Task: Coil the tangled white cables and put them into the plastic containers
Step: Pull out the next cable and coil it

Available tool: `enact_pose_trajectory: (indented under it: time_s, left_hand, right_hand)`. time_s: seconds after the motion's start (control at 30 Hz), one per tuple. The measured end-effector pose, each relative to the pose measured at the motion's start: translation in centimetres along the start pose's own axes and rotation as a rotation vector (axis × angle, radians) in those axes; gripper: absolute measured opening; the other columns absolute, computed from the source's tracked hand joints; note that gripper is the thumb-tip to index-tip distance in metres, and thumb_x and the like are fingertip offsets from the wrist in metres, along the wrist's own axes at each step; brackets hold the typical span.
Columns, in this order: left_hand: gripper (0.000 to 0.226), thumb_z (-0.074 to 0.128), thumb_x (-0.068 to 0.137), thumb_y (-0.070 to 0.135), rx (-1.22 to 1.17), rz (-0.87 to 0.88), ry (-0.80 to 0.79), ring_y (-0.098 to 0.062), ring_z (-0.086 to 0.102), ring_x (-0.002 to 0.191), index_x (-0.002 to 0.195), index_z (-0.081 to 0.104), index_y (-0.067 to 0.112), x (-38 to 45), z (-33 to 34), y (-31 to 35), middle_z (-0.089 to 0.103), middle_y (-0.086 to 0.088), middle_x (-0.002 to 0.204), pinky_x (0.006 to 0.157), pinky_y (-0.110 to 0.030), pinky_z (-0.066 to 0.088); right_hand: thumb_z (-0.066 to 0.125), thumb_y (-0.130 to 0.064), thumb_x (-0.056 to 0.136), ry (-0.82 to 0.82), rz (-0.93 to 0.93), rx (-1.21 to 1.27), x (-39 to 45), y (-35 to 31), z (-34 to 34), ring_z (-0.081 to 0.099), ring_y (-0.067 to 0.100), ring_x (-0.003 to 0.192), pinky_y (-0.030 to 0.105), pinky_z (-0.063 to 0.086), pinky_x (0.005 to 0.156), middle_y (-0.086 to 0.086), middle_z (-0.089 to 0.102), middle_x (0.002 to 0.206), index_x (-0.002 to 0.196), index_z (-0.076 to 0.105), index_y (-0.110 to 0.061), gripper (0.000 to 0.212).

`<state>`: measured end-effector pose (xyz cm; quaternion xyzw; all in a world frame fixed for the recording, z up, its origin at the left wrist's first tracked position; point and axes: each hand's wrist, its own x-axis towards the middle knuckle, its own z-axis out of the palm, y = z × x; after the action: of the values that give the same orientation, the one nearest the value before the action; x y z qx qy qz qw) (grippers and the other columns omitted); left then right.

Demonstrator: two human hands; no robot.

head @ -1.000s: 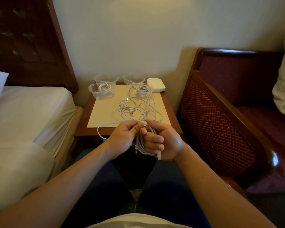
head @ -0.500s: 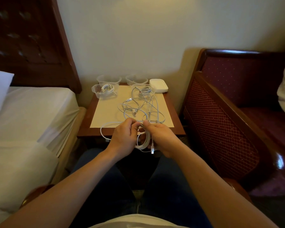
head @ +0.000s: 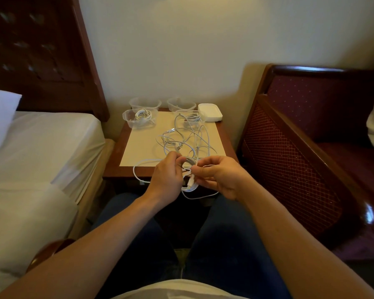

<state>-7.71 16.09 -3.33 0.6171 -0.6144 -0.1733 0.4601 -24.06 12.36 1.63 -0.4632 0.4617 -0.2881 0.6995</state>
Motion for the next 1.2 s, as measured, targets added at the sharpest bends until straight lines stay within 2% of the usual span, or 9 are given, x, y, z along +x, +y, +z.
enact_pose_trajectory:
  time_s: [0.13,0.23,0.37,0.5,0.57,0.7,0.93,1.1,1.2]
  left_hand:
    - [0.02,0.038,0.106,0.012,-0.039,-0.042,-0.038,-0.008,0.059,0.085,0.099,0.056,0.017,-0.3,0.1,0.3,0.064,0.005,0.09,0.068,-0.025,0.043]
    - [0.021,0.039,0.108,0.015,-0.044,-0.055,-0.043,-0.004,0.057,0.081,0.097,0.057,0.019,-0.2,0.0,0.1,0.062,0.009,0.086,0.064,-0.022,0.04]
    - [0.019,0.043,0.108,0.02,-0.042,-0.02,-0.101,-0.011,0.056,0.076,0.097,0.058,0.018,-0.3,0.1,0.2,0.063,0.0,0.082,0.066,-0.026,0.042]
    - [0.019,0.044,0.108,0.022,-0.026,0.016,-0.127,-0.02,0.057,0.078,0.1,0.06,0.014,0.1,0.1,0.4,0.063,-0.004,0.082,0.069,-0.034,0.043]
    - [0.02,0.044,0.108,0.021,-0.02,0.024,-0.095,-0.017,0.055,0.073,0.095,0.059,0.015,0.5,-0.1,0.4,0.062,-0.002,0.078,0.064,-0.028,0.04]
    - [0.025,0.041,0.109,0.023,-0.035,-0.067,-0.039,-0.014,0.055,0.075,0.092,0.059,0.018,1.4,-1.1,-0.1,0.061,0.0,0.08,0.066,-0.026,0.041]
    - [0.029,0.038,0.109,0.027,-0.179,-0.197,-0.024,-0.017,0.047,0.065,0.097,0.061,0.014,2.9,-2.8,-0.9,0.054,-0.001,0.076,0.059,-0.034,0.039]
    - [0.031,0.037,0.11,0.028,-0.203,-0.174,-0.093,-0.013,0.049,0.063,0.098,0.062,0.013,2.3,-2.8,-0.9,0.056,0.0,0.075,0.061,-0.033,0.04]
    - [0.029,0.039,0.109,0.027,-0.157,-0.118,-0.072,-0.022,0.058,0.072,0.096,0.063,0.015,1.9,-2.5,-0.6,0.065,-0.008,0.082,0.068,-0.043,0.048]
  right_hand:
    - [0.089,-0.013,0.076,0.141,-0.145,-0.251,0.3,1.1,0.3,0.061,0.006,0.051,0.018,0.045,0.045,0.003,0.069,0.073,0.089,0.06,-0.009,0.032]
    - [0.085,-0.013,0.08,0.12,-0.19,-0.375,0.9,1.6,0.3,0.067,0.004,0.065,0.015,0.048,0.05,0.004,0.073,0.089,0.103,0.067,-0.012,0.029]
    - [0.077,-0.004,0.08,0.147,-0.281,-0.51,1.3,2.4,0.2,0.069,0.013,0.07,0.034,0.058,0.068,-0.001,0.071,0.072,0.084,0.072,-0.017,0.015]
    - [0.065,-0.017,0.081,0.237,-0.469,-0.873,1.8,3.1,0.3,0.051,0.015,0.058,0.039,0.044,0.056,0.01,0.063,0.068,0.072,0.064,-0.009,0.012]
    - [0.065,-0.018,0.085,0.103,-0.428,-0.736,1.9,2.9,0.1,0.056,0.015,0.066,0.038,0.046,0.06,0.008,0.066,0.072,0.077,0.067,-0.01,0.012]
    - [0.064,-0.007,0.096,-0.388,-0.18,-0.167,1.6,2.7,-2.1,0.07,0.021,0.097,0.031,0.059,0.08,0.007,0.075,0.103,0.114,0.069,-0.014,0.02]
    - [0.062,0.007,0.092,-0.251,-0.289,-0.185,2.1,4.0,-2.4,0.063,0.017,0.091,0.027,0.053,0.078,-0.002,0.072,0.091,0.097,0.073,-0.014,0.024]
    - [0.057,0.01,0.094,-0.168,-0.308,-0.114,2.7,4.2,-1.0,0.068,0.018,0.102,0.035,0.055,0.083,0.003,0.071,0.118,0.122,0.064,-0.016,0.039]
    - [0.053,0.018,0.092,-0.25,-0.332,0.059,2.4,4.2,-0.2,0.069,0.026,0.104,0.038,0.058,0.088,0.009,0.07,0.124,0.13,0.059,-0.008,0.047]
